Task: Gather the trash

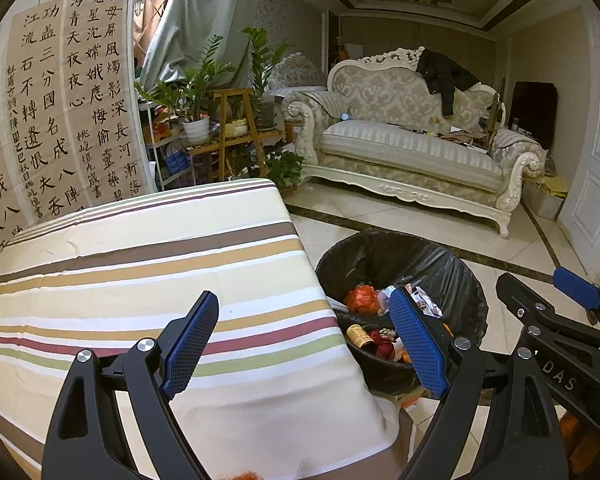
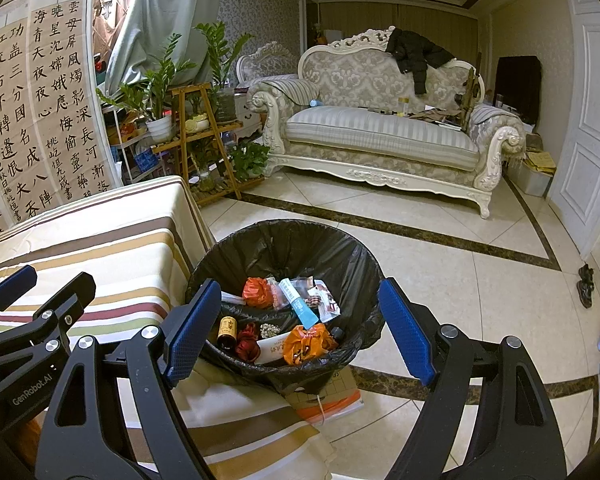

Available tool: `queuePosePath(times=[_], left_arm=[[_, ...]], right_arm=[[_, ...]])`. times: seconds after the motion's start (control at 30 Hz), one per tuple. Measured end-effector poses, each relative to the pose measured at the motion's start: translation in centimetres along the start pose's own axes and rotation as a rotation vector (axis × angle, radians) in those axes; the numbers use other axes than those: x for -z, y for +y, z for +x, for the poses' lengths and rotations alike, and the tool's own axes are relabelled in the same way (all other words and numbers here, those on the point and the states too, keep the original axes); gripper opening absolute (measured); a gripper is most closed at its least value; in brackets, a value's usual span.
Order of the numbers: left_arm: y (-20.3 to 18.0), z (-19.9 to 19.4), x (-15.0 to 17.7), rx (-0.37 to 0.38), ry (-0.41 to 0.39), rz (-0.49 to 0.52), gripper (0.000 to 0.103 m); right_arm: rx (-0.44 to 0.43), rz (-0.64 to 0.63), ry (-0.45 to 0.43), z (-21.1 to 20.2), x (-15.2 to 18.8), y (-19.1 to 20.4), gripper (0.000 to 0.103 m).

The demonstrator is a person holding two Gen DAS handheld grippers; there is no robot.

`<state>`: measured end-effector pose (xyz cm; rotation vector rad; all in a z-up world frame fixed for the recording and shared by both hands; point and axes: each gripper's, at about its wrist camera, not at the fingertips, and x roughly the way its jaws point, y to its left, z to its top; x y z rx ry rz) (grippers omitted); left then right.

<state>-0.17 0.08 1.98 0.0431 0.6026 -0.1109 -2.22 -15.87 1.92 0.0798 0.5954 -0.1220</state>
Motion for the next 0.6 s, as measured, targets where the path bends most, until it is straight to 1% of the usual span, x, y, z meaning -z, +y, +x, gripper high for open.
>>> queuePosePath(times=[0.07,0.17,0.27,0.33,0.5,0.6], left_arm=[[0.0,0.0,0.0,0.006,0.0,-0.009,0.085],[-0.2,-0.3,0.0,-0.003,-0.021,-0.01,0.085],[0.4,-0.2,-0.4,-0.01,-0.029,-0.006,0.085],[0.6,-0.2,-0.5,-0.01,-0.024,-0.021,0.085],[2.6,0.4,-0.9,-0.023,-0.001,-0.055,0.085],[4.0,0.7,-1.0,-0.046,0.009,-0.075,0.085]], right_arm=[[0.0,0.0,0.0,0.0,0.0,0.0,0.079],[-0.001,-0.001,0.001,0.0,0.0,0.0,0.079],[-0.004,-0.009,0.003,0.0,0.1,0.4,0.079],[-0.007,-0.015,0.005,0.2,0.3,1.0,0.079],[-0.016,-0.039,0.008,0.6,0.3,2.4,0.079],[-0.026,-0.057,0.015,0.9,-0.2,3.4,0.079]])
